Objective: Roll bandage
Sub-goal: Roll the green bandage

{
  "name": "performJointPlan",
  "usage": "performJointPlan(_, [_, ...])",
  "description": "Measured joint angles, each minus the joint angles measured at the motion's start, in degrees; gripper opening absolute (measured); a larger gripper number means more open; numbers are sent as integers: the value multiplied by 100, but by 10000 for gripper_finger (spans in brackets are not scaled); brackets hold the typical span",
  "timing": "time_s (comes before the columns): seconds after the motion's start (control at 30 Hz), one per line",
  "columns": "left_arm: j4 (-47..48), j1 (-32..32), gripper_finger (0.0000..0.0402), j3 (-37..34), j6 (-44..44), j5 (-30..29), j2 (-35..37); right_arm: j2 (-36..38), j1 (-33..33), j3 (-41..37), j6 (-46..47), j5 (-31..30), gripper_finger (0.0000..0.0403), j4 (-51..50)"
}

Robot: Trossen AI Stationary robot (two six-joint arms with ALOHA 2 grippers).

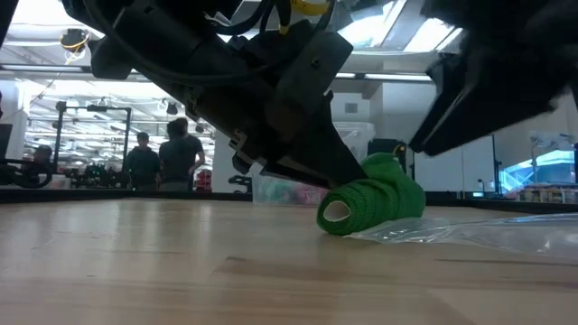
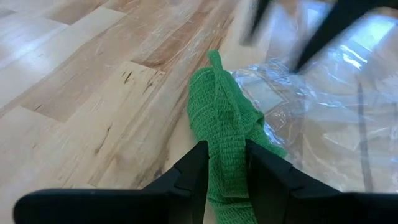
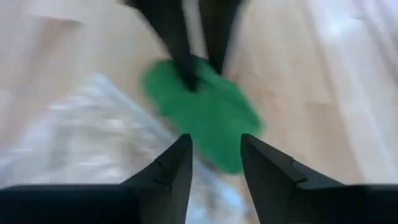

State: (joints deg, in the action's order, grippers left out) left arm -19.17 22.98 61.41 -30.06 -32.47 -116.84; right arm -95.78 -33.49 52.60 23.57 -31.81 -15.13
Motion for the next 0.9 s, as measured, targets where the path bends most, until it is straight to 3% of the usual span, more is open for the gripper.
performJointPlan(0.17, [1, 28, 88, -1, 27, 0, 0, 1, 244, -447, -128, -82, 127, 518])
performJointPlan(0.73, [-116, 44, 88, -8, 28, 17, -4, 336, 1142, -560, -1445, 2296, 124, 718])
performJointPlan(0.9, [-129, 44, 88, -9, 42, 24, -4, 533, 1257, -549, -1686, 2684, 124, 1020])
